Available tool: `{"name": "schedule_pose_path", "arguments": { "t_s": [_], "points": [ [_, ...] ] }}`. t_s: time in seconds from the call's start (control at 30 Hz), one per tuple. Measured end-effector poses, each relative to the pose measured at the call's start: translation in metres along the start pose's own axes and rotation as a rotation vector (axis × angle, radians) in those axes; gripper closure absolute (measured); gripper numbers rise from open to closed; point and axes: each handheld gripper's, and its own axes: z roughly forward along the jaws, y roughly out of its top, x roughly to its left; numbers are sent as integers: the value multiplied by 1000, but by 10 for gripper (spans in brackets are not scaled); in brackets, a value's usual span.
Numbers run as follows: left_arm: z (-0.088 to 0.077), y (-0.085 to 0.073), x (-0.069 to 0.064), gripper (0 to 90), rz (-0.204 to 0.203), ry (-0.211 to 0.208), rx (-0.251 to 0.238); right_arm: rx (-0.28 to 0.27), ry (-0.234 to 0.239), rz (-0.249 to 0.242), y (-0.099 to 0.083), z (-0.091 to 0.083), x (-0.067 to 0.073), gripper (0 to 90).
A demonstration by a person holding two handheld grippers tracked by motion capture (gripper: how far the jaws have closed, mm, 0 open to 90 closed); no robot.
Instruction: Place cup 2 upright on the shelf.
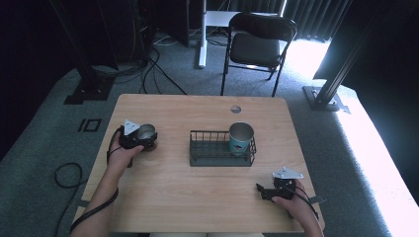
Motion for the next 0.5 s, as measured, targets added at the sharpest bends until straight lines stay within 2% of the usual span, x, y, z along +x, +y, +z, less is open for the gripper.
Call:
{"name": "schedule_pose_path", "arguments": {
  "t_s": [0.17, 0.37, 0.5],
  "points": [
    [-6, 5, -1, 140, 15, -18, 0, 1, -2, -2, 0, 0, 0, 115],
    [-12, 12, -4, 139, 13, -38, -13, 1, -2, -1, 0, 0, 0, 115],
    [-19, 21, -10, 139, 31, -64, -19, 1, -2, -1, 0, 0, 0, 115]
  ]
}}
